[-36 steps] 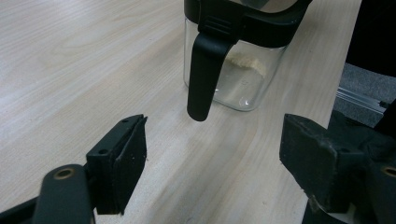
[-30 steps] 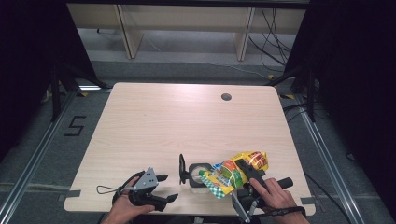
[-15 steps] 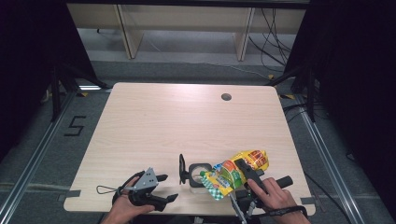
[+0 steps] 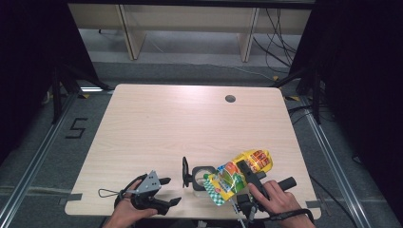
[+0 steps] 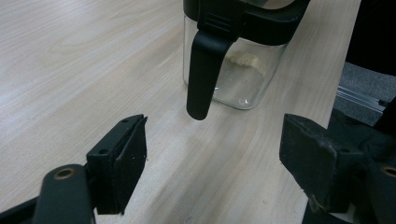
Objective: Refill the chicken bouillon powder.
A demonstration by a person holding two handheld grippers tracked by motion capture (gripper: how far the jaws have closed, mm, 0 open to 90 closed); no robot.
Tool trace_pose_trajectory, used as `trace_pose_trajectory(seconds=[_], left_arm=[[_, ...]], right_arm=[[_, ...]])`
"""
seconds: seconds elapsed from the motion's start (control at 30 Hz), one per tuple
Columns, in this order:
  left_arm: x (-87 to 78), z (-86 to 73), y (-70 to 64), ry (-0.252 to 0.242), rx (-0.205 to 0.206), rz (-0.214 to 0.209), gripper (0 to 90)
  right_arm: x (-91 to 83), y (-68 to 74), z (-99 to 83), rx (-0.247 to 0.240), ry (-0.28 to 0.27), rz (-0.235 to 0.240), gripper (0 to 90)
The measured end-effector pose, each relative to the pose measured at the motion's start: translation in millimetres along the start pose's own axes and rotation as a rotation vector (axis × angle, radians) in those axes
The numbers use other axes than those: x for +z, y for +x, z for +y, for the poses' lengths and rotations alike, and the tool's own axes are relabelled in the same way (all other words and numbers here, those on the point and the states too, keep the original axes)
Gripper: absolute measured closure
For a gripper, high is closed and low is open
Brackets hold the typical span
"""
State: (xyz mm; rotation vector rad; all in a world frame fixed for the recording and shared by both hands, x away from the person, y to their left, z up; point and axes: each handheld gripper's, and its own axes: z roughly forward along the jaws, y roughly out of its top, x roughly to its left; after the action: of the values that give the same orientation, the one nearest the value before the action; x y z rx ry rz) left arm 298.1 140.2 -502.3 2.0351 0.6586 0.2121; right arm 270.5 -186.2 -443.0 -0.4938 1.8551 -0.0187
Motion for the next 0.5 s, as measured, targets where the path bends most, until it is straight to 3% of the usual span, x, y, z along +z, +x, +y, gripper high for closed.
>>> trace_pose_trajectory(seconds=[0.2, 0.27, 0.37, 0.5], left_arm=[[0.3, 0.0, 1.7, -0.008, 0.018, 0.001, 22.9], [0.7, -0.3, 0.2, -0.004, -0.002, -0.001, 23.0], [0.6, -0.4, -0.3, -0.003, -0.001, 0.003, 22.9], [1.4, -0.7, 1.7, -0.017, 0.013, 0.0, 23.0]], right_arm=[[-1.1, -0.5, 2.5, -0.031, 0.014, -0.013, 42.8], [-1.7, -1.6, 3.0, -0.067, 0.016, -0.022, 42.7], [-1.7, -1.6, 3.6, -0.053, 0.009, -0.028, 42.8], [-1.5, -2.5, 3.3, -0.069, -0.003, -0.025, 42.8]])
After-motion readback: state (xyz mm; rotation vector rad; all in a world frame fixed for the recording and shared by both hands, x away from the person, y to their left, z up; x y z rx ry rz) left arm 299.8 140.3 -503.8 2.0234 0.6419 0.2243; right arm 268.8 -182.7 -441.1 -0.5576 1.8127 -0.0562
